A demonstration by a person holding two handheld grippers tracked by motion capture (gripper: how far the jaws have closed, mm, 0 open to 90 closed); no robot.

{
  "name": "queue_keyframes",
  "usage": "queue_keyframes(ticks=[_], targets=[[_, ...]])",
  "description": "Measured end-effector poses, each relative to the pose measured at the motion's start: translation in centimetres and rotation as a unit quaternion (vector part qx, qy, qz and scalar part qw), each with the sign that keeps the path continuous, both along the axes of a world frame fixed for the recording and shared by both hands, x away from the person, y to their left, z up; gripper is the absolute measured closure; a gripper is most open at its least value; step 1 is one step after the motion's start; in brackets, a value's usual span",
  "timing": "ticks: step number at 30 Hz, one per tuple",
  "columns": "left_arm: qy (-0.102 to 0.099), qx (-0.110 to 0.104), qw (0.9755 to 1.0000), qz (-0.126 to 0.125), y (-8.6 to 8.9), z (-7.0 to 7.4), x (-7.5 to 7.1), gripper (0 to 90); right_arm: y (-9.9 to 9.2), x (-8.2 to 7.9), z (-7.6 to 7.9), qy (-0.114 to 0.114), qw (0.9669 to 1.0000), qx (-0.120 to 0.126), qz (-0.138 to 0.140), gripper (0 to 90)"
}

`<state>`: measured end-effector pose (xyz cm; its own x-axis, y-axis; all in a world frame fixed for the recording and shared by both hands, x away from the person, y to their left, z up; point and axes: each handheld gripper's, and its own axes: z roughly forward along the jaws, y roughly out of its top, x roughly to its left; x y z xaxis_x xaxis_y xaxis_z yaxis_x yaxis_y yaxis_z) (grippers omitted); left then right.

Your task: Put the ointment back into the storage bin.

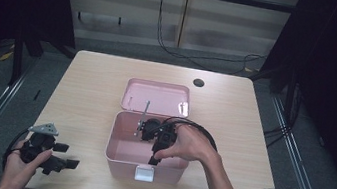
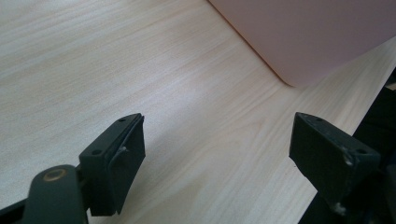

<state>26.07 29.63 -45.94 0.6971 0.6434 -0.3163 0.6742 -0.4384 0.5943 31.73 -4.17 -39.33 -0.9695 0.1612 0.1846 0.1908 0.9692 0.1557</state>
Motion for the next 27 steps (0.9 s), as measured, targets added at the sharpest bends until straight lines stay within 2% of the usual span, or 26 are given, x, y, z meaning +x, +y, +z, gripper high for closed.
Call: queue_keyframes(ticks=[8, 27], targets=[[0.001, 0.001, 1.0, 0.0, 0.0, 0.0, 0.0, 18.3, -0.8, 0.1, 0.8, -0.009, 0.9999, 0.009, -0.01, 49.9], [0.0, 0.001, 1.0, 0.001, -0.1, 0.0, 0.0, 18.3, -3.3, -0.1, 4.1, -0.032, 0.999, 0.002, -0.029, 49.6]])
